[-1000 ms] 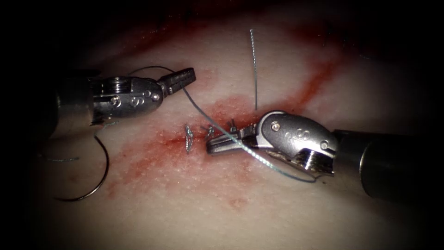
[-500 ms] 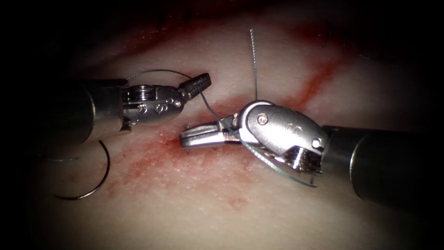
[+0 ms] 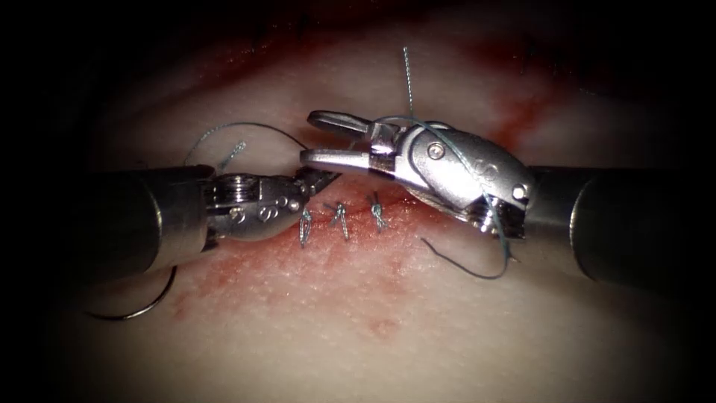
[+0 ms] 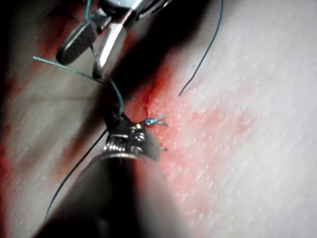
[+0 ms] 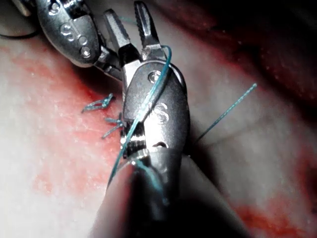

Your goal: Wound Closure

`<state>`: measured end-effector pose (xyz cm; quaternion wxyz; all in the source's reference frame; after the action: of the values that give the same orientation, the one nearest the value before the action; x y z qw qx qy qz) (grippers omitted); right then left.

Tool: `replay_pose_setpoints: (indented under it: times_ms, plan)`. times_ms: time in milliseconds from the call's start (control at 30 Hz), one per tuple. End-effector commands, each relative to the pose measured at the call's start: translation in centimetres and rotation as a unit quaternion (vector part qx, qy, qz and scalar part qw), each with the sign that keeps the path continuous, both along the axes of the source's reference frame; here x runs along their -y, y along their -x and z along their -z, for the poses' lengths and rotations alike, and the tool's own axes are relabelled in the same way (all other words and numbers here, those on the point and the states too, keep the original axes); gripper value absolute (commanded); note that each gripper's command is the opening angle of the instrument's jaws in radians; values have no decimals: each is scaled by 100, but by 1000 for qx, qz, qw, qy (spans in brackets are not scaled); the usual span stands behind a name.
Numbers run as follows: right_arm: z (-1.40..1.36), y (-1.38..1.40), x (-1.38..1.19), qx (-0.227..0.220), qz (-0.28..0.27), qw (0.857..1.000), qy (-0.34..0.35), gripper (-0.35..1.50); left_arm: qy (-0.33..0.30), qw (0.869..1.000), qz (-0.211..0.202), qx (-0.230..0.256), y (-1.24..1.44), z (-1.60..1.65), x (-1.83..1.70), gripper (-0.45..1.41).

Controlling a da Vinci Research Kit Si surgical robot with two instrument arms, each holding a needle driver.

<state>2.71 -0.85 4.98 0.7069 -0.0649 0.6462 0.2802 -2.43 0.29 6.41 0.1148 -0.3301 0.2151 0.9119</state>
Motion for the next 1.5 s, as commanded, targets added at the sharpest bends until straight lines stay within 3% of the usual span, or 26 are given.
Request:
replay_pose_setpoints:
  times_ms: [33, 167, 433, 600, 833, 1133, 1500]
  plan:
    - [-9, -3, -4, 3, -1, 1000, 0, 91, 2, 1000, -2, -3, 6, -6, 1, -45]
    - [-24, 16, -10, 36, -26, 999, 4, 103, 6, 1000, -3, -15, 10, 9, 16, -45]
    - [-47, 29, -8, 90, 8, 996, -4, 98, 8, 1000, -8, -21, 19, 25, 27, -45]
    - [-65, 28, 6, 125, 92, 988, -21, 88, 10, 999, -18, -29, 22, 41, 26, -45]
    - [-93, 22, 51, 149, 253, 954, -61, 66, 42, 998, -16, -38, 10, 75, -7, -45]
    - [-87, 23, 62, 121, 322, 936, -67, 51, 52, 996, -33, -59, 5, 80, -43, -45]
    - [-83, 20, 68, 13, 360, 931, -64, 46, 46, 995, -49, -79, 29, 20, -74, -45]
